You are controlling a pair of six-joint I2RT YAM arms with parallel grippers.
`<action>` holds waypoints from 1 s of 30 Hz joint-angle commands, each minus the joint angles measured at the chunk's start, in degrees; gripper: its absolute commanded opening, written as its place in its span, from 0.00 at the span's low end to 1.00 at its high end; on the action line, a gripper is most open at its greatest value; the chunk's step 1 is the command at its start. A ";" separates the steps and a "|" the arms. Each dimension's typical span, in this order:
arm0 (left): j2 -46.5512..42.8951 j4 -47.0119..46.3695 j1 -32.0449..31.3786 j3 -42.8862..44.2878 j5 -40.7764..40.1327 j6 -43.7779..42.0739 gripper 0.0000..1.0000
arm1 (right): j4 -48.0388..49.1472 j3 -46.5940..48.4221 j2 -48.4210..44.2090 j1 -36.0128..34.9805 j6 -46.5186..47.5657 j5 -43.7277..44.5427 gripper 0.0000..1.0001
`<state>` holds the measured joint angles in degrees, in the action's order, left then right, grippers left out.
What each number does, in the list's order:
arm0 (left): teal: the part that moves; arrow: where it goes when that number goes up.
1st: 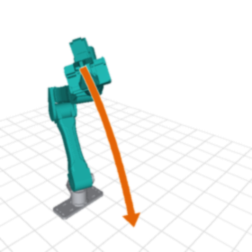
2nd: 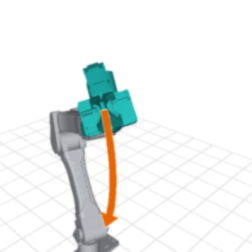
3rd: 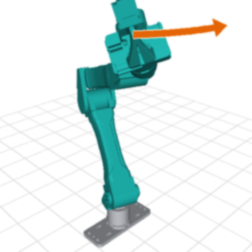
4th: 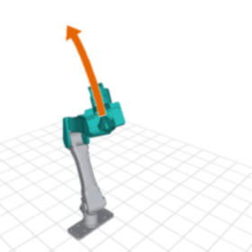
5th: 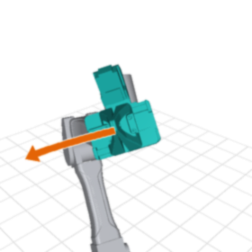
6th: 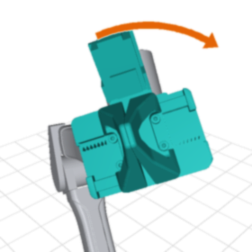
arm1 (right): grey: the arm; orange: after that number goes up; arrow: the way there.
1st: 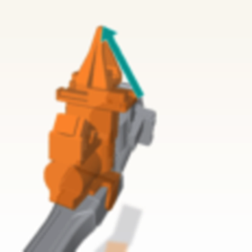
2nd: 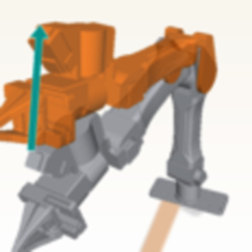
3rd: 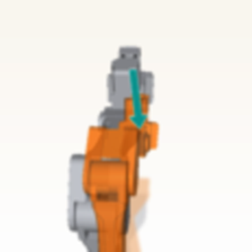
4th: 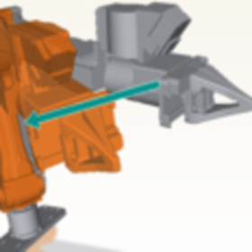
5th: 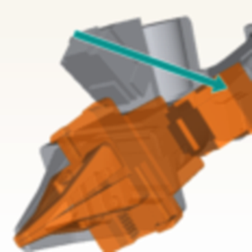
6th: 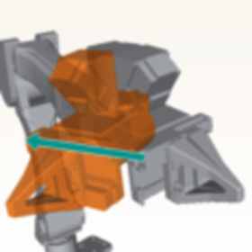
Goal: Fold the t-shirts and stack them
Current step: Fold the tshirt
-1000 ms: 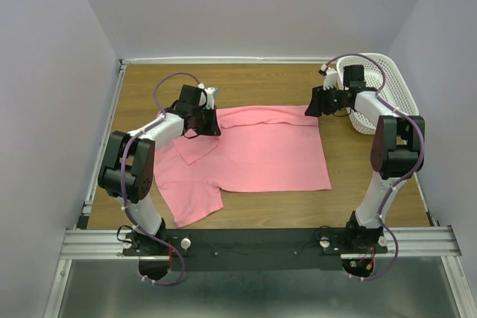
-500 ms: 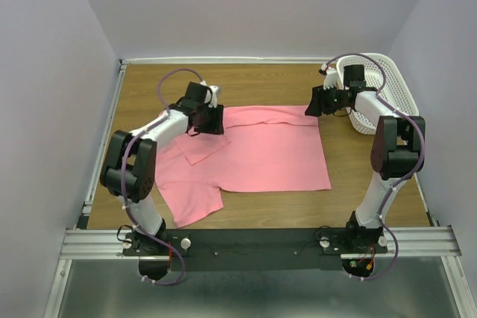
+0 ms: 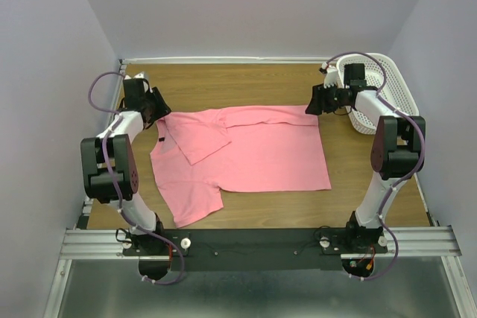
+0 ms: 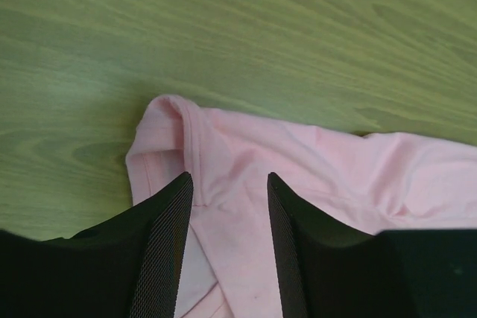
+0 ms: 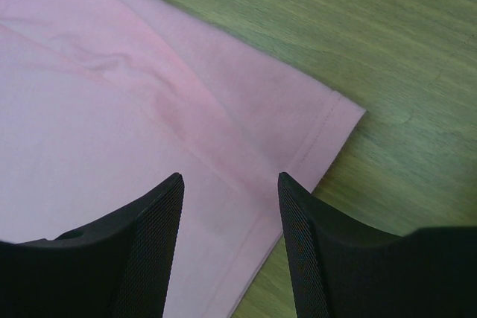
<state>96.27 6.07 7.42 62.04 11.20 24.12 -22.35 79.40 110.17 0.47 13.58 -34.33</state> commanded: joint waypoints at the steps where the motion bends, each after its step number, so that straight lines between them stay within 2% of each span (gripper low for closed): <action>1: 5.05 -0.18 1.72 2.99 0.58 1.72 0.52 | 0.38 0.67 -0.31 0.15 0.74 0.75 0.61; 13: 13.33 2.90 3.30 10.82 0.92 -1.00 0.49 | 0.38 0.67 0.48 0.23 0.83 0.49 0.61; 25: 16.93 2.20 3.21 10.73 4.44 -0.39 0.46 | 0.38 1.38 1.19 0.32 0.65 0.84 0.62; 28: 17.46 1.85 3.30 11.52 4.80 0.14 0.37 | 0.38 1.29 1.28 0.32 0.65 1.10 0.62; 29: 17.81 1.76 3.22 11.78 4.79 0.23 0.29 | 0.38 1.38 1.45 0.32 0.74 1.36 0.62; 30: 17.90 1.67 3.30 12.05 4.71 0.49 0.26 | 0.46 1.38 1.45 0.41 0.74 1.63 0.62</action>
<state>112.57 8.23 10.37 72.86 14.22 24.10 -22.35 79.40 110.28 0.47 13.61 -34.22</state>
